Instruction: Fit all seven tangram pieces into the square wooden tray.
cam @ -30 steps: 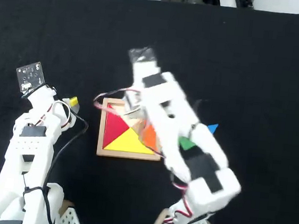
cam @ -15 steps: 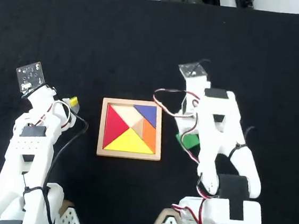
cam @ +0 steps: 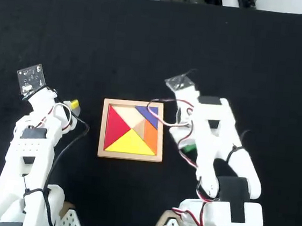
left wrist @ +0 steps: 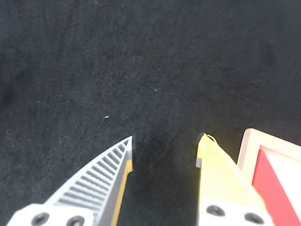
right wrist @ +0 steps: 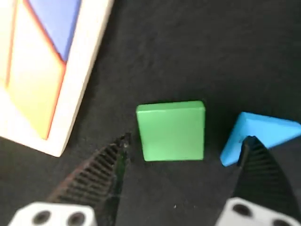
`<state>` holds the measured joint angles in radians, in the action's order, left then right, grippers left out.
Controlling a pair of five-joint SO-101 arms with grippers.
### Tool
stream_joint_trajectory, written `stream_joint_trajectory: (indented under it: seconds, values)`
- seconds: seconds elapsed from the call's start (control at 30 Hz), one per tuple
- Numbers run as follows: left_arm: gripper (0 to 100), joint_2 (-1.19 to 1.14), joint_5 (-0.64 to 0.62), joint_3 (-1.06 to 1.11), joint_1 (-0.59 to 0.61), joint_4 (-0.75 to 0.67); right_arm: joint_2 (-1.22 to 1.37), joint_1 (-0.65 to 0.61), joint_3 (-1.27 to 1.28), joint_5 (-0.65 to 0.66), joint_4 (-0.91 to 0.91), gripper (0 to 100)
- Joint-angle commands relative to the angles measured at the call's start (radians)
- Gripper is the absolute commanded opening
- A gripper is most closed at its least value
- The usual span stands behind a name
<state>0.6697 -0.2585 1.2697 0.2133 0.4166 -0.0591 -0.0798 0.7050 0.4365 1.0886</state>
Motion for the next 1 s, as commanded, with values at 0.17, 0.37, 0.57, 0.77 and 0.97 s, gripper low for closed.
stream_joint_trajectory:
  seconds: [0.17,0.37,0.57,0.77,0.97]
  values:
    - [22,0.018,0.006,-0.008,-0.012,-0.017,-0.05,-0.008,0.084,0.018,-0.138,35.0]
    - [22,0.018,0.006,-0.008,-0.012,-0.017,-0.045,0.003,0.084,0.025,-0.138,24.3]
    - [22,0.018,0.006,-0.008,-0.012,-0.017,0.059,0.003,0.021,0.025,-0.124,18.0]
    - [22,0.018,0.006,-0.01,-0.012,-0.017,0.093,0.029,-0.081,0.018,-0.041,17.6]
    - [22,0.018,0.006,-0.01,-0.012,-0.017,-0.067,0.003,-0.22,-0.026,0.12,17.6]
